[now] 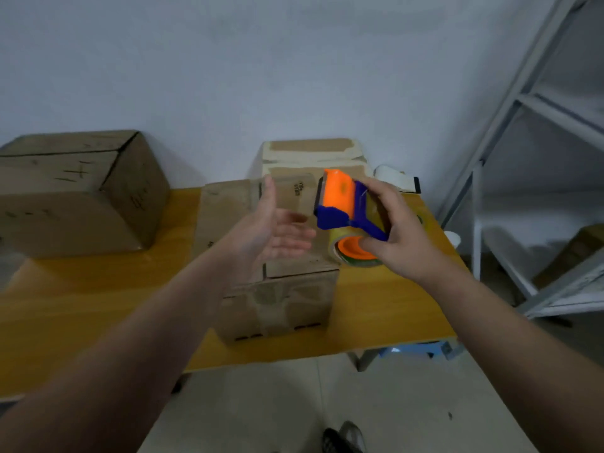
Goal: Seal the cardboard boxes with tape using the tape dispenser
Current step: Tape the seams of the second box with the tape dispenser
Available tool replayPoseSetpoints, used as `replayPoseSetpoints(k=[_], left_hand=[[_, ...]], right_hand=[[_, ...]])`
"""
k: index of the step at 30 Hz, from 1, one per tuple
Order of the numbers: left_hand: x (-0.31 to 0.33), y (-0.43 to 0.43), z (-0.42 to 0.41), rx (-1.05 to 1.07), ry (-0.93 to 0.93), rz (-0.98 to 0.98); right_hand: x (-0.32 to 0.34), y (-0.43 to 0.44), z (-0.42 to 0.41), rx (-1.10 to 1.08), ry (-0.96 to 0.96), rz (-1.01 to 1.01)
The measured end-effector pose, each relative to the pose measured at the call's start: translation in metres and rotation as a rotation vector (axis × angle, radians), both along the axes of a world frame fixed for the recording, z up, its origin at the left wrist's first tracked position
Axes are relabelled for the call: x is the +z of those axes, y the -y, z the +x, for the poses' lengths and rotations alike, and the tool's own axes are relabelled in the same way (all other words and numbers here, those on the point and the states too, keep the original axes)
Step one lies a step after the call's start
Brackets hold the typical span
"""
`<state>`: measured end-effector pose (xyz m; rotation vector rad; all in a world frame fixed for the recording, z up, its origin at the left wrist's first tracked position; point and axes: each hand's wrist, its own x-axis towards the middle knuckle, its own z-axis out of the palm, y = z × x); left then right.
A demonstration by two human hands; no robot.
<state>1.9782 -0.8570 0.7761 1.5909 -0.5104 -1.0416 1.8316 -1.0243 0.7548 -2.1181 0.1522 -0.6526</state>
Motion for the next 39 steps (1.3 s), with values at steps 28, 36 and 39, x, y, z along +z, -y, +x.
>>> replayPoseSetpoints(k=[28, 36, 39], left_hand=[[-0.081, -0.184, 0.055, 0.634, 0.494, 0.293], [-0.095, -0.182, 0.050, 0.704, 0.531, 0.312], [-0.097, -0.185, 0.050, 0.728, 0.538, 0.314]], right_hand=[[0.014, -0.097, 0.054, 0.073, -0.510, -1.227], [0.012, -0.104, 0.065, 0.096, -0.535, -1.235], [0.009, -0.107, 0.068, 0.105, -0.536, -1.229]])
